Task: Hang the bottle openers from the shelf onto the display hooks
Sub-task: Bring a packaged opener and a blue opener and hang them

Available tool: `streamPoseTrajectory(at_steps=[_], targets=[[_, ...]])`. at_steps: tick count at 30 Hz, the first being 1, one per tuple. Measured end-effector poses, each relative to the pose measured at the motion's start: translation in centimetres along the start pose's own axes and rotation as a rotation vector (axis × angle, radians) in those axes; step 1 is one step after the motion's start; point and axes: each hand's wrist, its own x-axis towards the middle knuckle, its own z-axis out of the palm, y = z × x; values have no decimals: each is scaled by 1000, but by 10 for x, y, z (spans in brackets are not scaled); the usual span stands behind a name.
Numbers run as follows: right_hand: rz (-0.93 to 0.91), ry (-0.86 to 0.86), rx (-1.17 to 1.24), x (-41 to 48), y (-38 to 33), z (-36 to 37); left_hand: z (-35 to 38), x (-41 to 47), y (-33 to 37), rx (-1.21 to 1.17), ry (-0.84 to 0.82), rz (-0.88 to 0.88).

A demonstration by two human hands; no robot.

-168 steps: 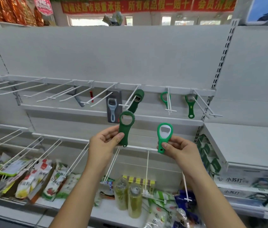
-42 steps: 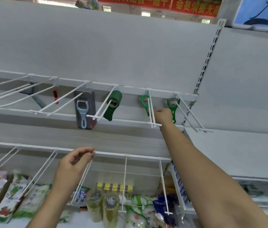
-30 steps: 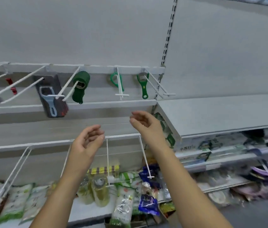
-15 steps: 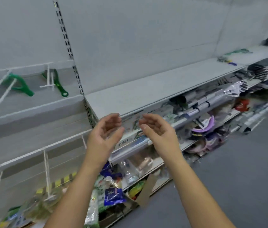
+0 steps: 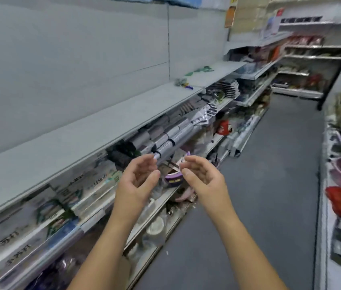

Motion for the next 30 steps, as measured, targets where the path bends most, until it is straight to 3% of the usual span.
streamPoseTrajectory(at_steps=[10, 22, 30], targets=[[-49, 128, -128, 149, 36, -104, 122, 152, -62, -84, -106, 29], [-31, 167, -207, 364, 66, -207, 256, 361, -118, -107, -158, 9], [-48, 73, -144, 506, 101, -303, 365, 477, -160, -5, -58, 32]])
